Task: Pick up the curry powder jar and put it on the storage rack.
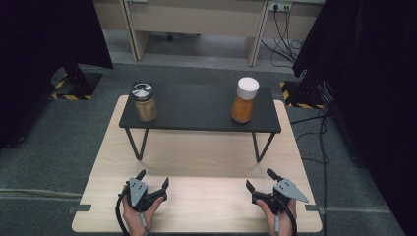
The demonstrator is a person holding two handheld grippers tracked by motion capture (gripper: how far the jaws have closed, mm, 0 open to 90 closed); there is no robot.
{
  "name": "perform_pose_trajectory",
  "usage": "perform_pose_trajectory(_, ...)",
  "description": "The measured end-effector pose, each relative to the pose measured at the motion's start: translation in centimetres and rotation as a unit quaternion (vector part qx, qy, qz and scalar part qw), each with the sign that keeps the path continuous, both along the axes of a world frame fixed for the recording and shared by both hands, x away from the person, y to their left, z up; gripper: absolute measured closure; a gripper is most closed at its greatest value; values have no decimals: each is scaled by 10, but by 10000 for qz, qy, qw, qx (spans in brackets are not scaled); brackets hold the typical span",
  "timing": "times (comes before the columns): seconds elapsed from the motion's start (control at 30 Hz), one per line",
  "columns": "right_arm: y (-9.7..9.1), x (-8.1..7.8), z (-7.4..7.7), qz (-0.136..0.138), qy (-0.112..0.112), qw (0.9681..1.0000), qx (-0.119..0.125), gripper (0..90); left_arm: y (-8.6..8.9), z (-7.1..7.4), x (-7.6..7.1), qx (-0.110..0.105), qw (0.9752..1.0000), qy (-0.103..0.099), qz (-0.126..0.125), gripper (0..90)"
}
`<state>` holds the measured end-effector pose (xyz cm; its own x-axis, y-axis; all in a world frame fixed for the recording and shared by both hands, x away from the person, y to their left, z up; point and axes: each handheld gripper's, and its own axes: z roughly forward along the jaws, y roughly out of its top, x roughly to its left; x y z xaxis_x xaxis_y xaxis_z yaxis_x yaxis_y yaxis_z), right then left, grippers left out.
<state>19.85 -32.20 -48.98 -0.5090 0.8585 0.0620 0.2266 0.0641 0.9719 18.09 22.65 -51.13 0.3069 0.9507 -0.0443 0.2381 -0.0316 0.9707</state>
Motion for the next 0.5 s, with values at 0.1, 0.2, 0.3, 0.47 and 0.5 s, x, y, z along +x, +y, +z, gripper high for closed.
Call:
perform_pose_trajectory(0.1, 1, -2, -4, 32, 72, 10000, -61, 64, 0, 0, 0, -7, 10000, -1, 3, 92)
perform_pose_trajectory(0.2, 1, -3, -6, 41, 119, 9999, -71, 64, 0, 0, 0, -5, 10000, 2, 3, 92)
perform_pose_trajectory(0.3, 1, -5, -10, 69, 161, 9998, -86, 62, 0, 0, 0, -15, 10000, -4, 5, 92)
perform_pose_trajectory(0.47, 1, -6, -13, 98, 228, 9996, -109, 62, 0, 0, 0, -21, 10000, -4, 7, 92)
perform_pose_trajectory(0.5, 1, -6, -14, 98, 248, 9996, -117, 62, 0, 0, 0, -25, 10000, -1, 9, 92)
